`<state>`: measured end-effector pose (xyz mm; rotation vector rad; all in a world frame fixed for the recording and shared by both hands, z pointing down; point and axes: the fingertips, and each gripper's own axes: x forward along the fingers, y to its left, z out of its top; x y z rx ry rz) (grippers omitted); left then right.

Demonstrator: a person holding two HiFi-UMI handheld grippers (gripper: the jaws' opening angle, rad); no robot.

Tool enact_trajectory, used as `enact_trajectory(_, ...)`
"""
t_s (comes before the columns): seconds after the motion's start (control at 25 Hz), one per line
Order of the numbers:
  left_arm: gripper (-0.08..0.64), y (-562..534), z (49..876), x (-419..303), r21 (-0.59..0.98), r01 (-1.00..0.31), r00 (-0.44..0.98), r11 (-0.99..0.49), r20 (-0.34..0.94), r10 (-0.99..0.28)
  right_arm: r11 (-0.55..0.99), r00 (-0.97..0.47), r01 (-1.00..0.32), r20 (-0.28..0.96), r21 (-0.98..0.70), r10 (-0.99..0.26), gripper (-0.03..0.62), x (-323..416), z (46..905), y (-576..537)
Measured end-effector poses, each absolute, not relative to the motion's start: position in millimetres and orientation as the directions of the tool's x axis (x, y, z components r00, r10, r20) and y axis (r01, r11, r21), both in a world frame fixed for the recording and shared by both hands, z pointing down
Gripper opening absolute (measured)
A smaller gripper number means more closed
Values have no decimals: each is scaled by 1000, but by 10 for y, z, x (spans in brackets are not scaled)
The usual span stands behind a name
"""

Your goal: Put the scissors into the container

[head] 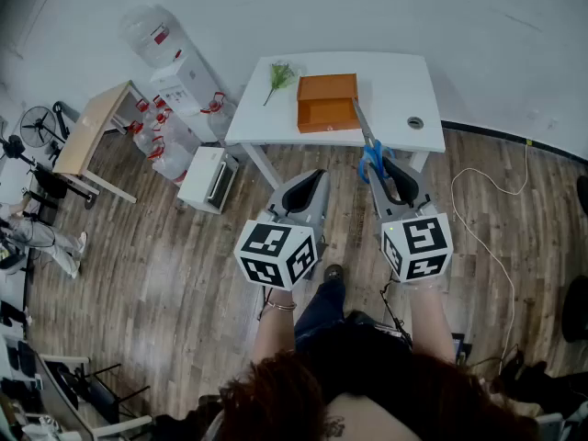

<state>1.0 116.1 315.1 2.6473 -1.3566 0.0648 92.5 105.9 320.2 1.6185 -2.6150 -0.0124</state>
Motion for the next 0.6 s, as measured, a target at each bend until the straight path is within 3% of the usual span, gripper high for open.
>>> enact_trajectory(0.6,20,407,3211,-199,150,-790,610,-595,100,-786,422,-418,-904,62,70,-906,77,722,3268,345)
